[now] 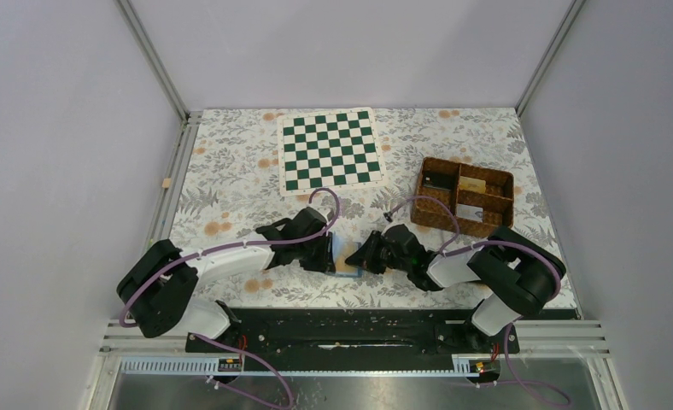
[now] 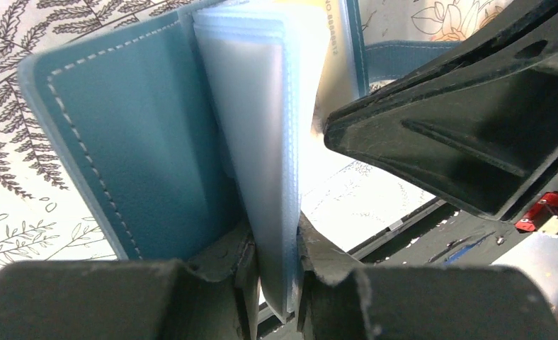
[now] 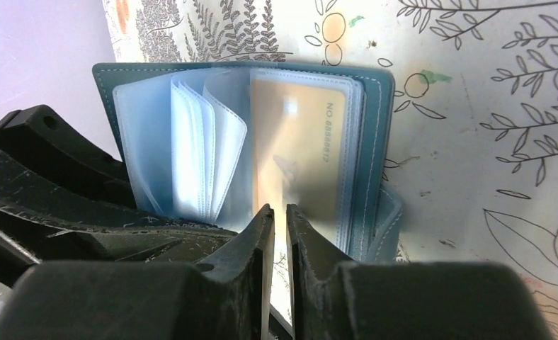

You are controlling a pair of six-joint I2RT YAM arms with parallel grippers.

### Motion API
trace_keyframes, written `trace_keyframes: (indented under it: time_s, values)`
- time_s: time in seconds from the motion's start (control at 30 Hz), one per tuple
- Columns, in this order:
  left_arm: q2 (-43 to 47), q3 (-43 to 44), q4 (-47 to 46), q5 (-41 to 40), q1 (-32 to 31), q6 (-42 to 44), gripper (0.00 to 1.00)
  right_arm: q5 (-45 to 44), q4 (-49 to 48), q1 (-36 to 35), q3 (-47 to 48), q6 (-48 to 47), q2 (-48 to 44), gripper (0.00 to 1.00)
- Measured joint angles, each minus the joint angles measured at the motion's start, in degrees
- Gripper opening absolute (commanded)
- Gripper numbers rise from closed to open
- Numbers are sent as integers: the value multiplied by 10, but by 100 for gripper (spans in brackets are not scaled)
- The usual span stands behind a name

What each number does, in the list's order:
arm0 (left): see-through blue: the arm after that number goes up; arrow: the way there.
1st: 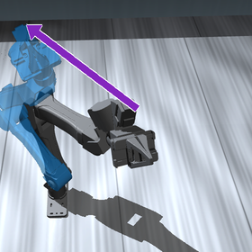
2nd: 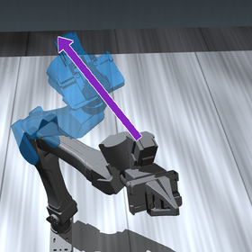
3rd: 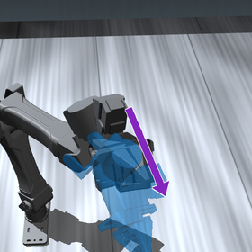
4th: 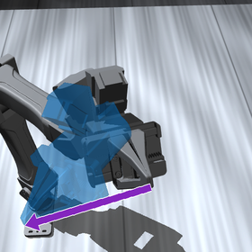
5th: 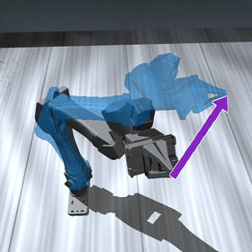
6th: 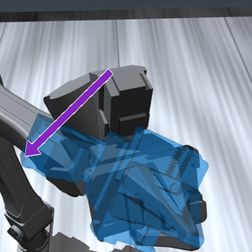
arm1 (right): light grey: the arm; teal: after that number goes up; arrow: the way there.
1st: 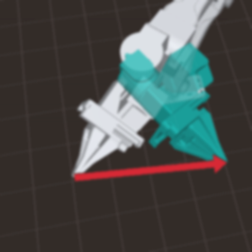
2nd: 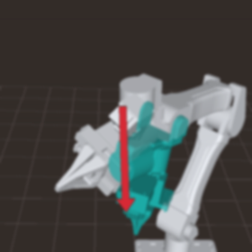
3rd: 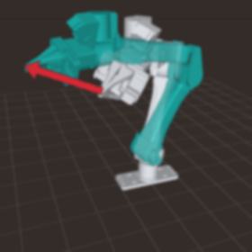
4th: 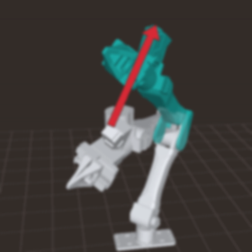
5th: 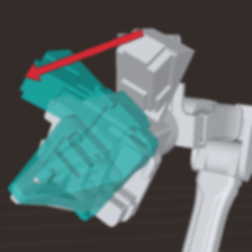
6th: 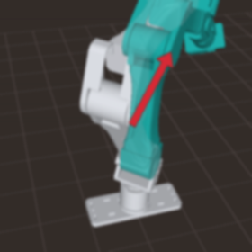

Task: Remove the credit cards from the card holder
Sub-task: Open the card holder at the center of the board.

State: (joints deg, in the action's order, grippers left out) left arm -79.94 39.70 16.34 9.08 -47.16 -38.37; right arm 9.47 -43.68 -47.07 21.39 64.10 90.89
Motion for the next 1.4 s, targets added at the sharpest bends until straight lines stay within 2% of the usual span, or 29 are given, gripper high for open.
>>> trace_keyframes:
  time_s: [0.1,0.3,0.37,0.77,0.93,1.13,1.23,1.4]
  values:
    - [0,-5,-10,9,2,-5,22,0,14,0,6,-3,0,18]
    - [0,-14,-16,25,9,-14,42,-5,38,0,32,-11,5,15]
    - [0,-14,-16,28,16,-17,45,-10,47,0,35,-13,11,14]
    - [50,-16,21,14,82,-24,46,-14,75,0,49,-14,20,13]
    - [73,-5,83,-42,94,-22,45,-14,83,0,52,-16,19,13]
    - [106,52,167,-101,96,-3,45,-21,108,0,57,-27,8,13]
    - [133,76,169,-70,97,1,45,-26,122,0,60,-32,2,13]
    - [138,91,115,59,71,-2,44,-27,131,0,65,-35,2,13]
